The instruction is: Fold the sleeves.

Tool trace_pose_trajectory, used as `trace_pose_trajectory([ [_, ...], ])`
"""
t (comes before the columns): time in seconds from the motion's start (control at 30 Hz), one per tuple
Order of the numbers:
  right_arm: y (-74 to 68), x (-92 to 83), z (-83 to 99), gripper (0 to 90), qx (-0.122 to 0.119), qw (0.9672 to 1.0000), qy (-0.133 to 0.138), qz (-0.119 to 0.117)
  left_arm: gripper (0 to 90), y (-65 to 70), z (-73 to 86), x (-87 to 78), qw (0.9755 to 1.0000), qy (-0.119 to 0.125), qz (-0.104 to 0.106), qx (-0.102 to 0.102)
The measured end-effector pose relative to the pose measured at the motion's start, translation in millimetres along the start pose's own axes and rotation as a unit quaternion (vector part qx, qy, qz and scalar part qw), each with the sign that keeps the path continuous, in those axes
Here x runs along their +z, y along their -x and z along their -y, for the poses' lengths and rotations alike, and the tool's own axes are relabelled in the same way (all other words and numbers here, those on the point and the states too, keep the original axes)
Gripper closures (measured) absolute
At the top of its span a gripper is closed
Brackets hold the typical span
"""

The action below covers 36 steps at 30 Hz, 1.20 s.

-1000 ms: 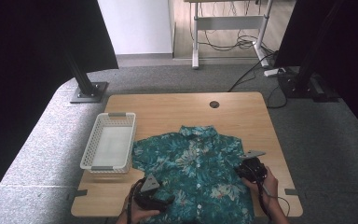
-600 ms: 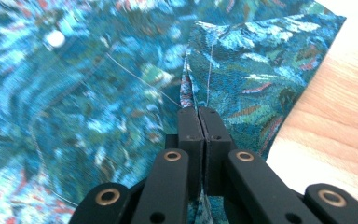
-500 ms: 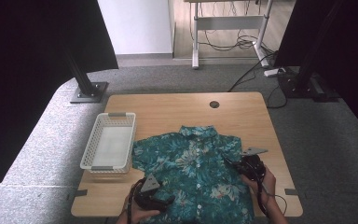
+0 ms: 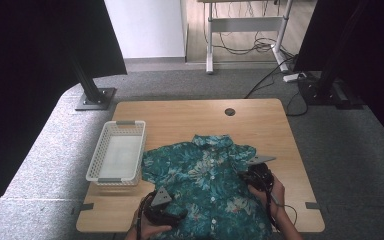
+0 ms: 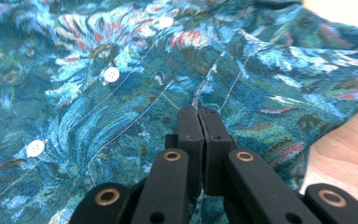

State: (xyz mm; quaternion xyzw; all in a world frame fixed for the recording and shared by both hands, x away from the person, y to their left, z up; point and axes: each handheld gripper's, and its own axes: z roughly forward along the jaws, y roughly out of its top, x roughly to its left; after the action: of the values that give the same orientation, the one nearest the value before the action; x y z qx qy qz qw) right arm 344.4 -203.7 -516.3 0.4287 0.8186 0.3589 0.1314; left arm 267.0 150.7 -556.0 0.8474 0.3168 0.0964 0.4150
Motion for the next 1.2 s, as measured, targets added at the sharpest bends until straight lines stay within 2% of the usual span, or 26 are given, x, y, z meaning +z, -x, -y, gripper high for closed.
trace_pose_trajectory([
  [0.2,-1.0,14.4,3.1,84.8,-0.005,0.9994,-0.032,-0.008,16.3,0.5,0.4,-0.1,1.0000,0.001,0.002,0.001],
  [0.33,0.9,15.5,7.9,77.3,0.005,0.9991,-0.035,-0.025,16.3,0.2,0.4,-0.2,1.0000,0.001,0.003,0.001],
  [0.4,2.0,14.9,10.0,73.5,0.009,0.9985,-0.035,-0.042,16.3,0.5,0.4,-0.1,1.0000,0.001,0.002,0.001],
  [0.5,2.3,11.7,12.0,70.8,0.014,0.9980,-0.030,-0.053,16.3,0.6,0.3,0.0,1.0000,0.001,0.002,0.001],
  [0.7,7.1,-1.0,10.1,67.1,0.030,0.9966,0.000,-0.077,16.3,0.6,0.4,0.0,1.0000,0.001,0.002,0.001],
  [0.97,11.8,-4.7,14.5,66.6,0.039,0.9963,-0.009,-0.077,16.3,0.6,0.4,0.0,1.0000,0.001,0.002,0.002],
  [1.2,7.2,-0.6,26.9,66.6,0.033,0.9961,-0.024,-0.077,16.3,0.9,0.5,0.0,1.0000,0.000,0.000,0.003],
])
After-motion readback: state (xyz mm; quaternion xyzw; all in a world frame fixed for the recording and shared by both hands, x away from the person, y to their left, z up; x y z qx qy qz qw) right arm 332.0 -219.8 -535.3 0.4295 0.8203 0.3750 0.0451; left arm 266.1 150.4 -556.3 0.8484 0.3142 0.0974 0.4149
